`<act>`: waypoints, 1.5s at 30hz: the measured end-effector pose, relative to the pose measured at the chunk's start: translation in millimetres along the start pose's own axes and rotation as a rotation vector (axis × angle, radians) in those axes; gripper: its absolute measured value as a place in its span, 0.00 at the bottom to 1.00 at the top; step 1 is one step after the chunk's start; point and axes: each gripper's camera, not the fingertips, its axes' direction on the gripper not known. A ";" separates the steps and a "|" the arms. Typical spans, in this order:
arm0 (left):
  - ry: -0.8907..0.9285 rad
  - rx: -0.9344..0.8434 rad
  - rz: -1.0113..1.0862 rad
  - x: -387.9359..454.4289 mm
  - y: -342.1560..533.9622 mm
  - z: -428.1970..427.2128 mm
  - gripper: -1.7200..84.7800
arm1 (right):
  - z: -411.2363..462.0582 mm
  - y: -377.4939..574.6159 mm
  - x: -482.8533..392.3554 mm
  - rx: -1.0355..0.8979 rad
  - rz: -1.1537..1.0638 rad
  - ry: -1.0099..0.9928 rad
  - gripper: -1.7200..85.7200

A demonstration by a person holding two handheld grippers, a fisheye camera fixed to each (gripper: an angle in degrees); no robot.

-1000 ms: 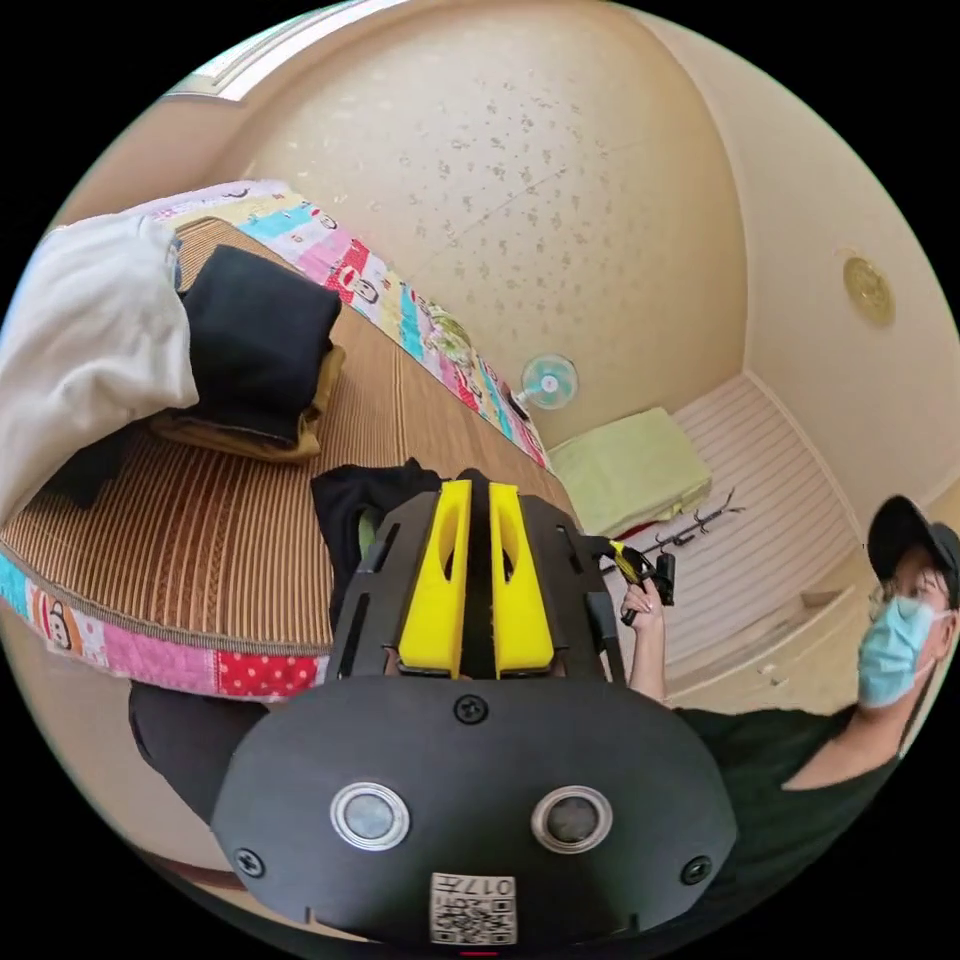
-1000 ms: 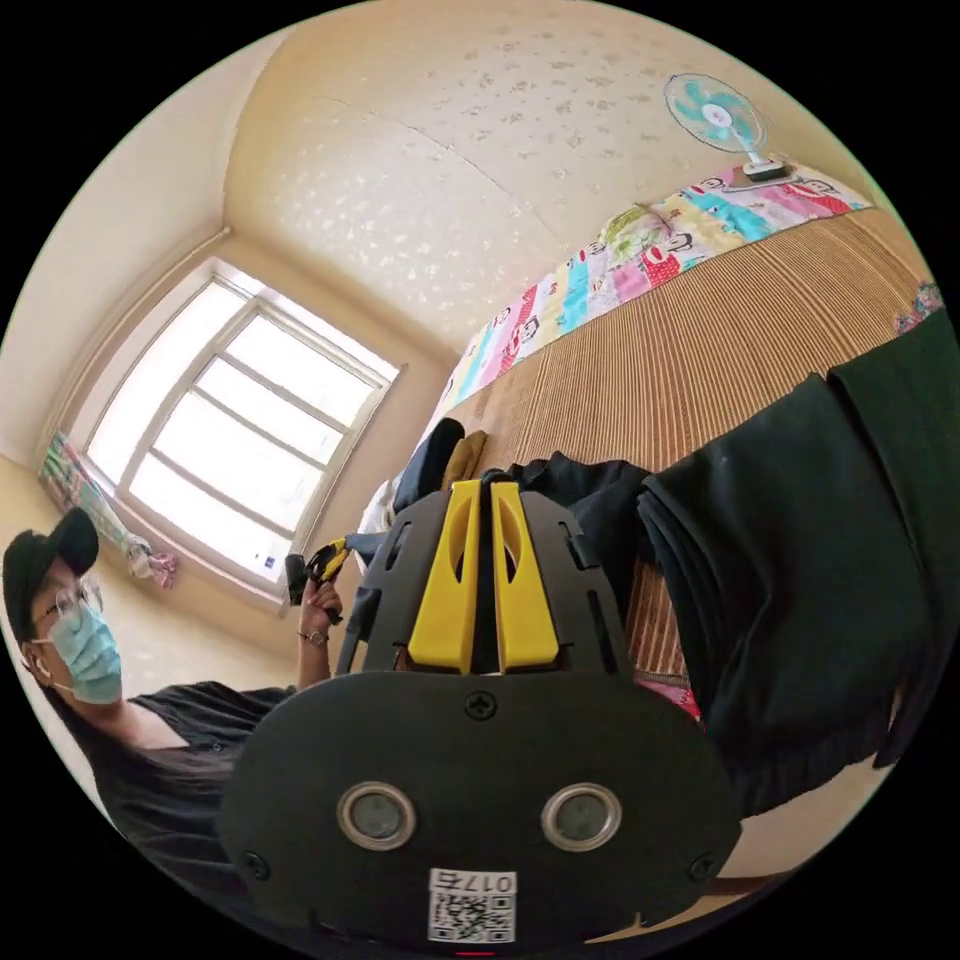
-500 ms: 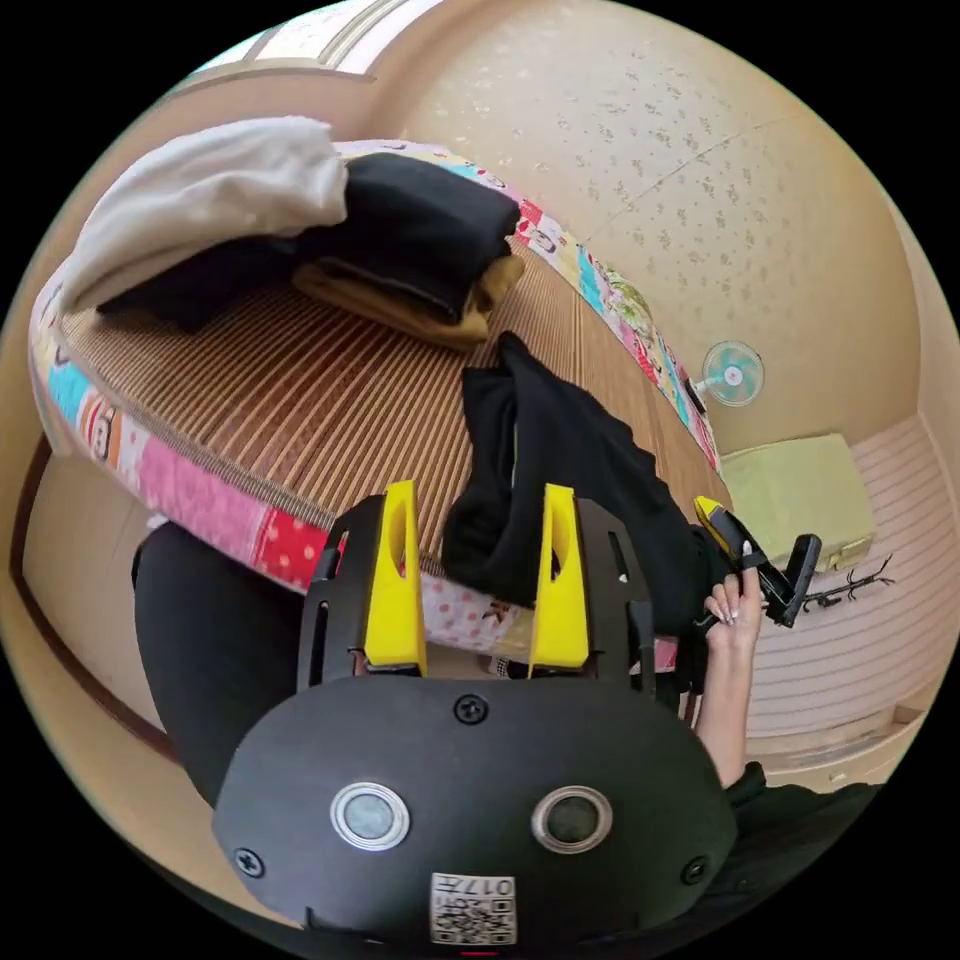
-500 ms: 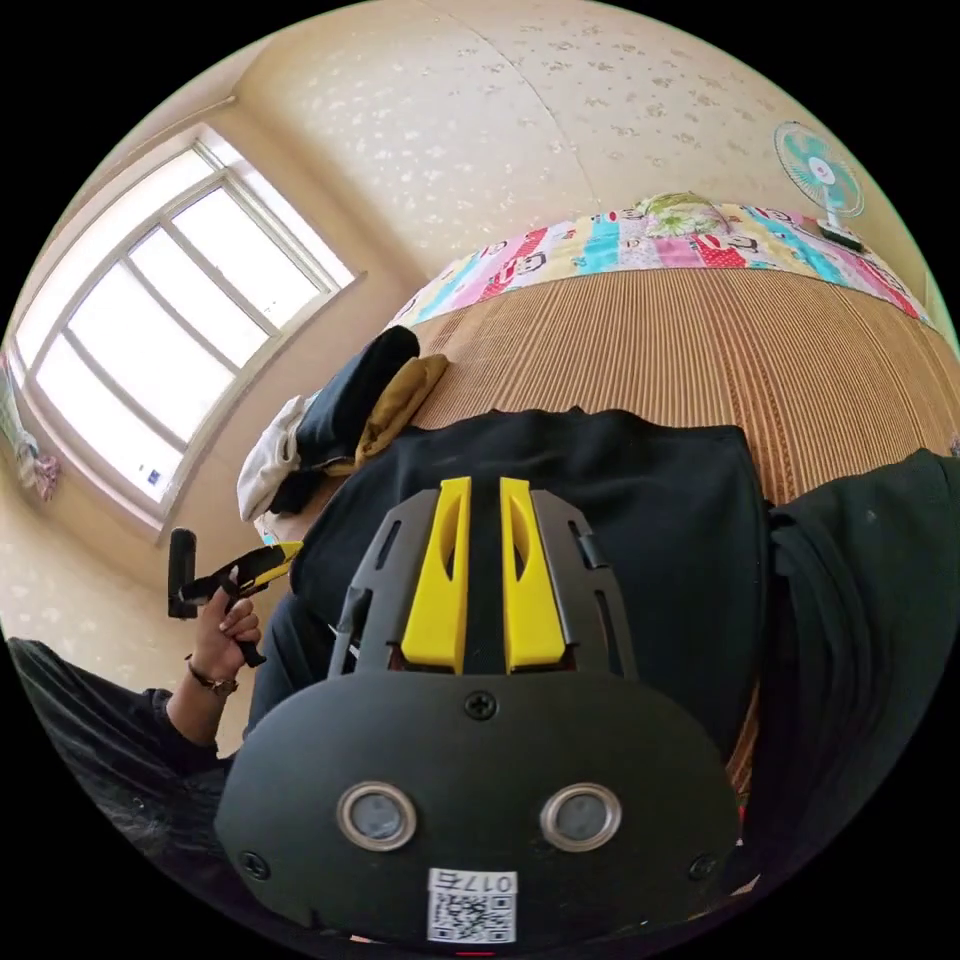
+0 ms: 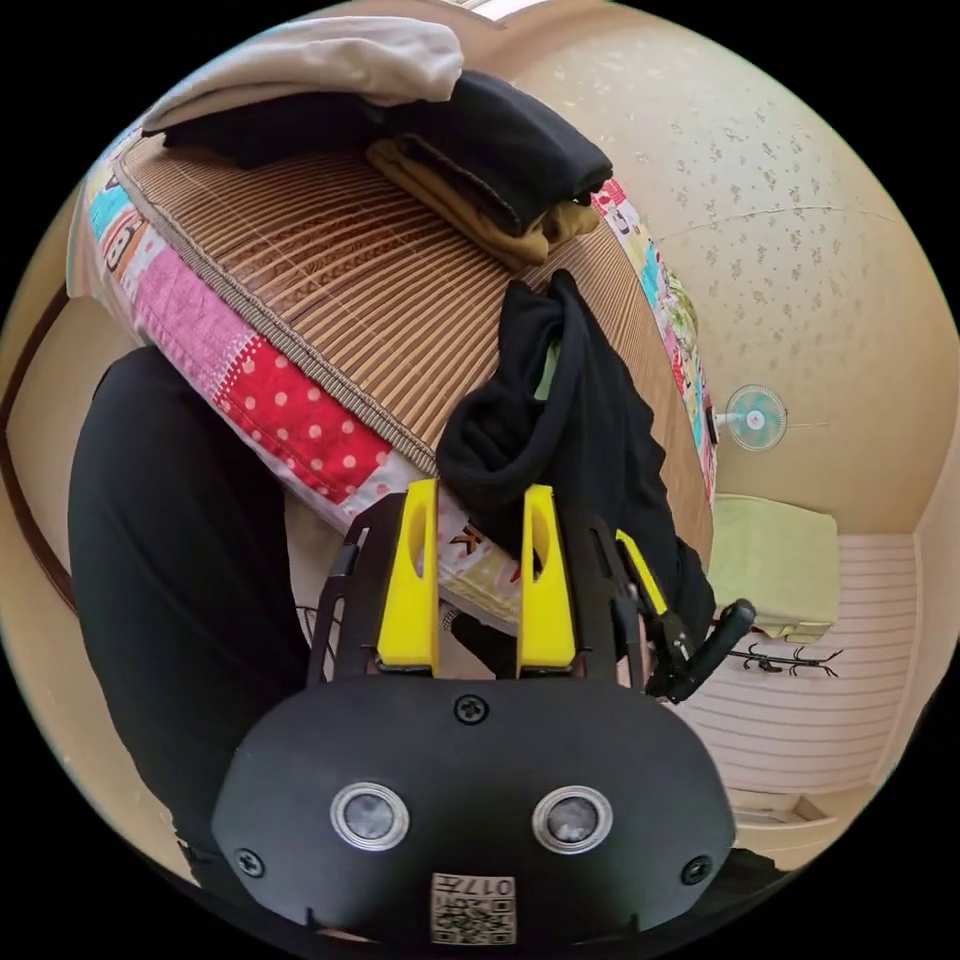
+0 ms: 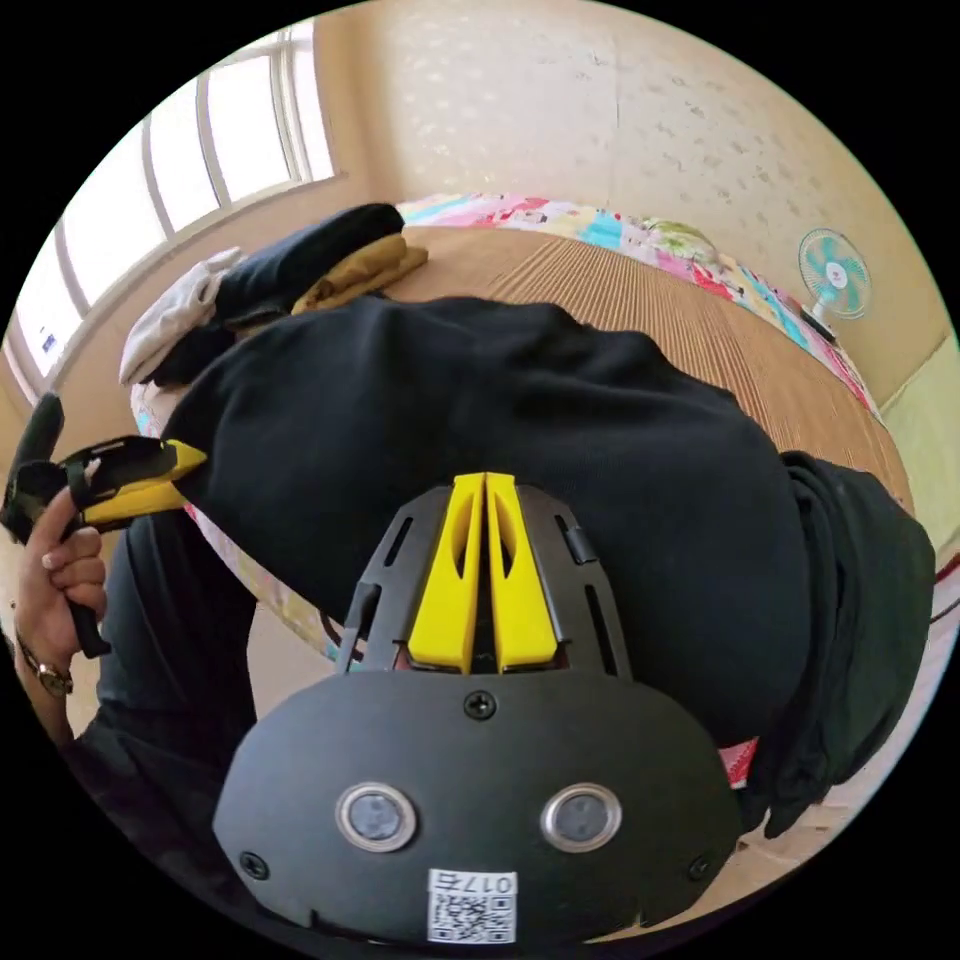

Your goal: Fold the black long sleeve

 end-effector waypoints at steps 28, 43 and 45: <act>0.274 -0.150 1.145 240.3 215.2 155.9 0.12 | -74.4 200.3 214.5 0.210 0.724 -0.325 0.06; 0.287 -0.415 0.386 54.2 102.9 160.6 0.12 | 11.0 275.4 254.2 0.248 0.922 -1.069 0.31; 0.316 -0.500 0.444 57.8 111.2 155.2 0.09 | 23.6 273.4 252.8 0.255 0.931 -1.134 0.33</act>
